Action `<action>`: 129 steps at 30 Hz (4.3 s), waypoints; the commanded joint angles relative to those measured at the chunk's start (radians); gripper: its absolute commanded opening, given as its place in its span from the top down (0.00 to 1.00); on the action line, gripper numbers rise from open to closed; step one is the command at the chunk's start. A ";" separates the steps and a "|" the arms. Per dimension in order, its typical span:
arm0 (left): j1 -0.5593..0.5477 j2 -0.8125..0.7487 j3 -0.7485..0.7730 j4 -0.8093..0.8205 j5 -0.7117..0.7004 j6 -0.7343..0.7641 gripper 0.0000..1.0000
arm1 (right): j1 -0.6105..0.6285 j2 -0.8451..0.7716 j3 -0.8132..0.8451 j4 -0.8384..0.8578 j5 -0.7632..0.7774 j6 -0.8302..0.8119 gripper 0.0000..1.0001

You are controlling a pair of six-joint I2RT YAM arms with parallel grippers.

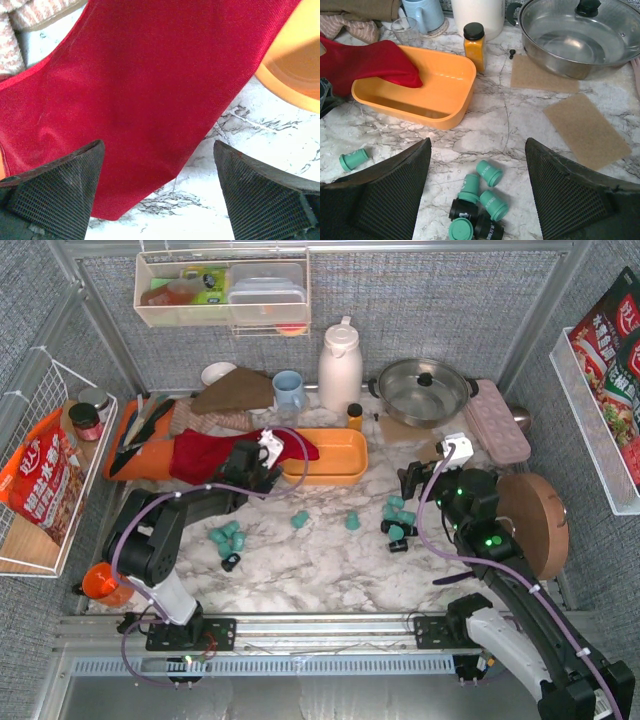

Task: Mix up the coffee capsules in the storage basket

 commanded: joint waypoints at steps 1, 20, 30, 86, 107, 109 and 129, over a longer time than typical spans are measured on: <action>0.020 0.014 0.005 0.046 0.089 0.123 0.04 | 0.001 -0.004 0.007 0.004 0.000 -0.008 0.20; 0.069 0.028 -0.005 0.140 0.239 0.169 0.64 | 0.001 -0.012 0.008 -0.006 0.012 -0.012 0.20; 0.070 -0.030 0.032 0.142 0.265 0.105 1.00 | 0.001 -0.014 0.008 -0.009 0.018 -0.012 0.20; 0.297 -0.009 0.443 0.121 -0.144 -0.372 1.00 | 0.001 0.007 0.005 -0.002 0.025 -0.006 0.20; 0.350 -0.014 0.406 0.047 -0.131 -0.469 0.11 | 0.001 0.031 0.010 -0.001 0.048 0.008 0.20; 0.350 -0.055 0.404 0.003 -0.136 -0.480 0.02 | 0.001 0.032 0.011 -0.004 0.053 0.012 0.20; 0.212 -0.529 0.284 -0.566 0.117 -0.519 0.01 | 0.040 0.039 0.239 -0.379 0.070 0.156 0.23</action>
